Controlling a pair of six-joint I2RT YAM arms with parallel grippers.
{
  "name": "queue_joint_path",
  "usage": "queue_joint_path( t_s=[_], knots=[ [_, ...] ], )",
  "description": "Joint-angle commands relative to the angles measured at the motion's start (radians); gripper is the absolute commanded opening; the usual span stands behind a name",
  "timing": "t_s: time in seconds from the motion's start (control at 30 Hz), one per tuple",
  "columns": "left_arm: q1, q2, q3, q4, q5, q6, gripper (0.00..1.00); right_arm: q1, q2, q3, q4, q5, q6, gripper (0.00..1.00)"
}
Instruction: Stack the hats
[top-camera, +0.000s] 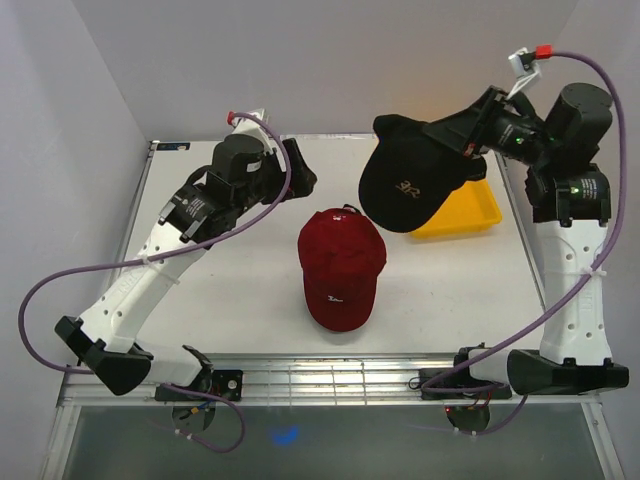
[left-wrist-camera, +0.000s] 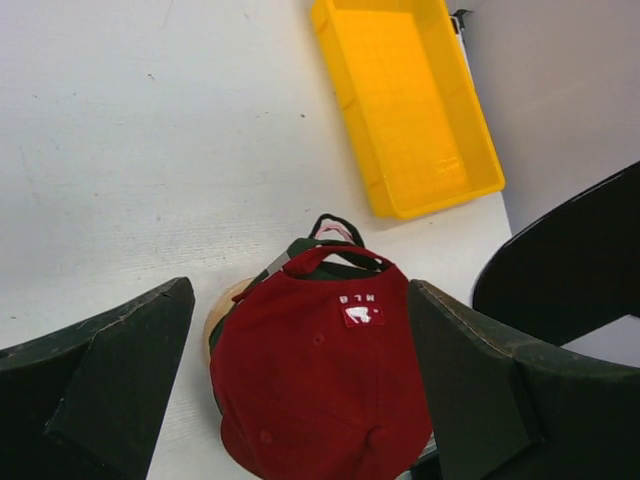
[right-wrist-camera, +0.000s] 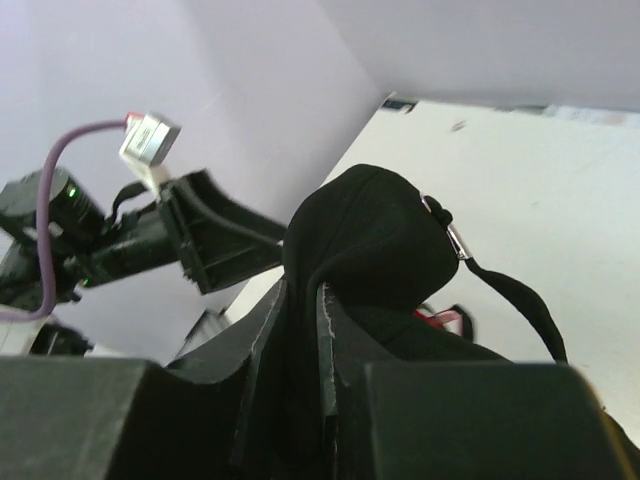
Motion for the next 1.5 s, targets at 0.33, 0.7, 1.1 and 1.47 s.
queue_joint_path(
  t_s=[0.33,0.7,1.1,1.47],
  knots=[
    [-0.003,-0.158,0.024,-0.033,0.006,-0.085,0.98,0.446,-0.051,-0.011,-0.140,0.293,-0.055,0.08],
    [-0.003,-0.196,-0.033,-0.034,0.019,-0.101,0.98,0.712,0.003,-0.038,-0.164,0.463,-0.055,0.08],
    [-0.003,-0.192,-0.060,-0.041,0.031,-0.104,0.98,0.753,0.006,-0.138,-0.140,0.513,-0.146,0.08],
    [-0.003,-0.262,-0.238,-0.011,0.086,-0.150,0.98,0.751,0.098,-0.104,-0.119,0.598,-0.213,0.08]
  ],
)
